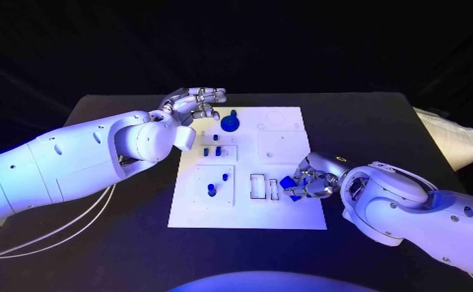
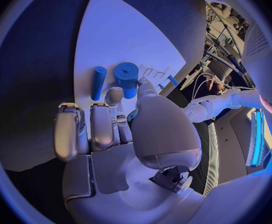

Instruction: Assemble the parts on the task board

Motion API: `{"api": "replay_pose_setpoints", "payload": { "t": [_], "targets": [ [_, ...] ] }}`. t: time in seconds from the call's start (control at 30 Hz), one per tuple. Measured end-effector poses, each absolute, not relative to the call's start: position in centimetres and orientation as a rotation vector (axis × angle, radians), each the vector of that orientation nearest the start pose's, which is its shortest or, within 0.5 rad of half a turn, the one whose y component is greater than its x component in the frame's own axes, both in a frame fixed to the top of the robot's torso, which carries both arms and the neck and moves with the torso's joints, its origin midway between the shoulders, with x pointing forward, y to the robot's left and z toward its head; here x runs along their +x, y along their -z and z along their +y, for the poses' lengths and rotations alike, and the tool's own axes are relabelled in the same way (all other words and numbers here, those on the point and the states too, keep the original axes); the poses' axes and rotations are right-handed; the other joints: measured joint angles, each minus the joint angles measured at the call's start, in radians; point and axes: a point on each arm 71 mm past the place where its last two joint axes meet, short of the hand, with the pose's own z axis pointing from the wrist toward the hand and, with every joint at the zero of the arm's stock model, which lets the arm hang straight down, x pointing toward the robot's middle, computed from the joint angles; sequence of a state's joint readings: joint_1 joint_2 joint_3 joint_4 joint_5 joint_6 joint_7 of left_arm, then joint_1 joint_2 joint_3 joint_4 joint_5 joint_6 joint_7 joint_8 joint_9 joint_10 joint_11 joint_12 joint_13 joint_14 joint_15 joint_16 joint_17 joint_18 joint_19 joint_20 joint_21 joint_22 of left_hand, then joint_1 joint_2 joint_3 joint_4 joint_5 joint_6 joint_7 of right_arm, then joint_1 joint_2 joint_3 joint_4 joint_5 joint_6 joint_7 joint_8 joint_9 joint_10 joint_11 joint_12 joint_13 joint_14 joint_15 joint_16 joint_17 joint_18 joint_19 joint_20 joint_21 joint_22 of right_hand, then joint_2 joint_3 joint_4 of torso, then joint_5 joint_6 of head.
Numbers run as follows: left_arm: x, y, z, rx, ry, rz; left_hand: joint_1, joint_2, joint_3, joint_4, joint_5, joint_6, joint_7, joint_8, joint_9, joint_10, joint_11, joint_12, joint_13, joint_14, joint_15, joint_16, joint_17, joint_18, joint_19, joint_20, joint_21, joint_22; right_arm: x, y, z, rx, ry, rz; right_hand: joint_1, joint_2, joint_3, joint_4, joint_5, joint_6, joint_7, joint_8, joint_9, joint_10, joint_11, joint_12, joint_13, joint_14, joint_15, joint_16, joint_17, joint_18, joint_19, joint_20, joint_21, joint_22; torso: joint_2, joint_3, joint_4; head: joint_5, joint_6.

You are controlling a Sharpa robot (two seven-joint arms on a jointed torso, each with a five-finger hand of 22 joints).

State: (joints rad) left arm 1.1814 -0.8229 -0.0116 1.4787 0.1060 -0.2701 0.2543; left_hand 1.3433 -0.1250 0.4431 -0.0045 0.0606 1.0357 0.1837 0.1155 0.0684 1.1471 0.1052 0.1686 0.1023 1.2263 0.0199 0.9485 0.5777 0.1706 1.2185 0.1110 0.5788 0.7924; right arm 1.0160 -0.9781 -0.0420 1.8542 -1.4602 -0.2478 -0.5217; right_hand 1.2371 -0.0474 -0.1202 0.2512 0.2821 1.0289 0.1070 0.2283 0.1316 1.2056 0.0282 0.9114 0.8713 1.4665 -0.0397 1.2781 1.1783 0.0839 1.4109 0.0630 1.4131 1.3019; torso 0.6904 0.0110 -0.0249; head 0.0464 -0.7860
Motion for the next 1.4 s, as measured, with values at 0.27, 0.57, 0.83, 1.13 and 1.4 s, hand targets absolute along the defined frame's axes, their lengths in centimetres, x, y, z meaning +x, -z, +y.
{"api": "replay_pose_setpoints", "payload": {
  "t": [0.27, 0.57, 0.83, 1.13, 1.4],
  "targets": [
    [49.7, 19.2, 21.2, -1.332, 1.522, 1.504, 0.000, 0.000, 0.000, 0.000, 0.000, 0.000, 0.000, 0.000, 0.000, 0.000, 0.000, 0.000, 0.000, 0.000, 0.000, 0.000, 0.000, 0.000, 0.000, 0.000, 0.000, -0.001, 38.7, 24.6, -18.7, 0.021, -0.478, 2.001, 0.016, 0.016, -0.010, 0.010, -0.006, 0.000, 0.000, 0.008, 0.003, 0.009, -0.003, 0.022, 0.027, 0.000, 0.000, 0.005, 0.006, 0.000, 0.000, 0.000, 0.000, 0.001, 0.000, -0.0006, 0.0001, 0.001, -0.003],
    [49.7, 19.2, 21.2, -1.333, 1.522, 1.507, 0.000, 0.000, 0.000, 0.000, 0.000, 0.000, 0.000, 0.000, 0.000, 0.000, 0.000, 0.000, 0.000, 0.000, 0.000, 0.000, 0.000, 0.000, 0.000, 0.000, 0.000, -0.001, 38.4, 24.6, -18.8, 0.045, -0.487, 1.978, 0.054, 0.054, -0.004, 0.018, 0.020, 0.033, -0.018, 0.032, 0.011, 0.054, -0.018, 0.085, 0.099, -0.003, -0.011, 0.022, 0.028, -0.015, 0.007, -0.008, 0.013, 0.006, 0.000, -0.0001, -0.0007, 0.001, -0.005],
    [49.7, 19.3, 21.3, -1.334, 1.521, 1.508, 0.000, 0.000, 0.000, 0.000, 0.000, -0.003, -0.004, 0.000, 0.000, 0.000, 0.000, 0.000, 0.000, 0.000, 0.000, 0.000, -0.002, 0.000, 0.000, 0.000, 0.000, -0.001, 37.6, 23.4, -18.4, 0.129, -0.564, 1.906, 0.064, 0.063, -0.008, 0.022, 0.041, 0.040, -0.022, 0.040, 0.012, 0.069, -0.020, 0.102, 0.122, 0.000, -0.014, 0.028, 0.036, -0.015, 0.014, -0.014, 0.020, 0.006, -0.001, 0.0000, -0.0001, 0.002, -0.004],
    [49.7, 19.3, 21.2, -1.335, 1.522, 1.511, 0.000, 0.000, 0.000, 0.000, 0.000, -0.003, -0.004, 0.000, 0.000, 0.000, 0.000, 0.000, 0.000, 0.000, 0.000, 0.000, -0.002, 0.000, 0.000, 0.000, 0.000, -0.001, 37.7, 22.8, -16.9, 0.186, -0.640, 1.884, 0.070, 0.069, -0.014, 0.028, 0.052, 0.040, -0.022, 0.040, 0.012, 0.070, -0.020, 0.102, 0.127, 0.000, -0.014, 0.028, 0.036, -0.015, 0.014, -0.014, 0.020, 0.006, -0.001, -0.0007, 0.0009, 0.003, -0.004],
    [49.7, 19.3, 21.1, -1.335, 1.525, 1.515, 0.000, 0.000, 0.000, 0.000, 0.000, -0.003, -0.004, 0.000, 0.000, 0.000, 0.000, 0.000, 0.000, 0.000, 0.000, 0.000, -0.002, 0.000, 0.000, 0.000, 0.000, -0.002, 37.8, 23.4, -15.0, 0.163, -0.669, 1.947, 0.021, 0.103, -0.046, 0.040, 0.046, 0.039, -0.022, 0.040, 0.033, 0.074, -0.021, 0.102, 0.140, 0.000, -0.014, 0.034, 0.043, -0.015, 0.014, -0.014, 0.020, 0.006, 0.000, -0.0013, 0.0013, 0.006, -0.007]
  ]
}}
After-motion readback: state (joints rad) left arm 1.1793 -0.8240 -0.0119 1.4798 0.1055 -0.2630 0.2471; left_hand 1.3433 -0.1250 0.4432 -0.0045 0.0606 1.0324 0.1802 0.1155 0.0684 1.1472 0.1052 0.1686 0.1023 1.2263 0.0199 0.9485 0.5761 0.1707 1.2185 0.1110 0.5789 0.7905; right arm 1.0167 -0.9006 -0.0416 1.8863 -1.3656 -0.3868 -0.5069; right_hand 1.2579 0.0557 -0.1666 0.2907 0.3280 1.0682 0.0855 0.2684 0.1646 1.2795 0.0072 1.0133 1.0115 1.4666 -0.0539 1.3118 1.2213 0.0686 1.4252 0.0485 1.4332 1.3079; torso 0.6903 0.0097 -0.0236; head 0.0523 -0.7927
